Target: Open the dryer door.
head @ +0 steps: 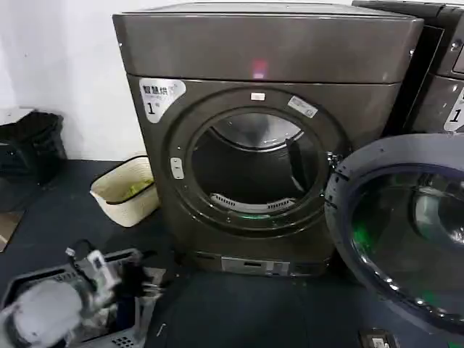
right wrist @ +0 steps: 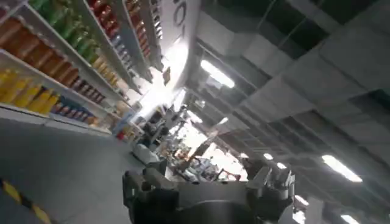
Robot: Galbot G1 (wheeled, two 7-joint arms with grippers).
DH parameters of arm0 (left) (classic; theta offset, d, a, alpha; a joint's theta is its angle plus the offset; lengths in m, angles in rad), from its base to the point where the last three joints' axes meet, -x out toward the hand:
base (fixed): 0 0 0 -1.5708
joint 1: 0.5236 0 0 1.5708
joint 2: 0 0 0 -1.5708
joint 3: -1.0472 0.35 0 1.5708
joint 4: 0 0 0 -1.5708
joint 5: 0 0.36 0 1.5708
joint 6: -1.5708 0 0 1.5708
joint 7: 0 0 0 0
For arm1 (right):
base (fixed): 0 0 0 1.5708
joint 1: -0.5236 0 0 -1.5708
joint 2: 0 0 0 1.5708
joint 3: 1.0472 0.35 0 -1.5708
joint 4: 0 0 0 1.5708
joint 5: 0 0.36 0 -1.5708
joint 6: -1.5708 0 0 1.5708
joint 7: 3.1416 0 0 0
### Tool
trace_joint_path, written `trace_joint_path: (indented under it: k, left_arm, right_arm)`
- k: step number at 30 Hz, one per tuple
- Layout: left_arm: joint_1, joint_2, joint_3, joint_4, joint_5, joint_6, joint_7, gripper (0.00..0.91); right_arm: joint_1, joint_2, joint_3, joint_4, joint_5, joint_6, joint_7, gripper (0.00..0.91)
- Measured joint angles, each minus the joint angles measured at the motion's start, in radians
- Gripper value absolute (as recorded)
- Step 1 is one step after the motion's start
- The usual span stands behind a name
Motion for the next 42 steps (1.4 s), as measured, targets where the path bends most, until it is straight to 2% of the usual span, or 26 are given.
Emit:
trace_joint_path:
  k: [4, 8, 13, 16, 22, 24, 31, 32, 42]
  left_arm:
    - [0.014, 0.056, -0.048, 0.049, -0.211, 0.106, -0.083, 0.907]
    - [0.034, 0.104, -0.078, 0.115, -0.428, 0.106, -0.146, 0.907]
    - [0.056, 0.145, -0.094, 0.163, -0.683, 0.106, -0.284, 0.907]
    - [0.057, 0.150, -0.109, 0.183, -0.893, 0.105, -0.411, 0.907]
    - [0.055, 0.139, -0.139, 0.225, -1.359, 0.104, -0.765, 0.907]
    - [0.061, 0.126, -0.143, 0.253, -1.461, 0.105, -0.831, 0.907]
    - [0.069, 0.090, -0.180, 0.384, -1.634, 0.104, -0.909, 0.907]
    - [0.070, 0.086, -0.181, 0.404, -1.647, 0.104, -0.913, 0.907]
    - [0.074, 0.068, -0.206, 0.516, -1.672, 0.104, -0.926, 0.907]
  right_arm:
    - [0.021, -0.019, -0.028, -0.030, -0.001, 0.003, -0.011, 0.907]
    - [0.039, -0.021, -0.052, -0.043, -0.001, 0.009, -0.022, 0.907]
    - [0.042, -0.021, -0.057, -0.053, 0.020, 0.029, -0.031, 0.907]
    - [0.030, -0.020, -0.045, -0.058, 0.027, 0.042, -0.034, 0.907]
    - [0.018, -0.016, -0.034, -0.063, 0.046, 0.066, -0.045, 0.907]
    - [0.018, -0.012, -0.032, -0.065, 0.058, 0.078, -0.052, 0.907]
    - [0.032, -0.006, -0.025, -0.063, 0.106, 0.104, -0.072, 0.907]
    - [0.033, -0.006, -0.024, -0.066, 0.116, 0.120, -0.068, 0.907]
    - [0.038, 0.005, -0.023, -0.069, 0.120, 0.115, -0.065, 0.907]
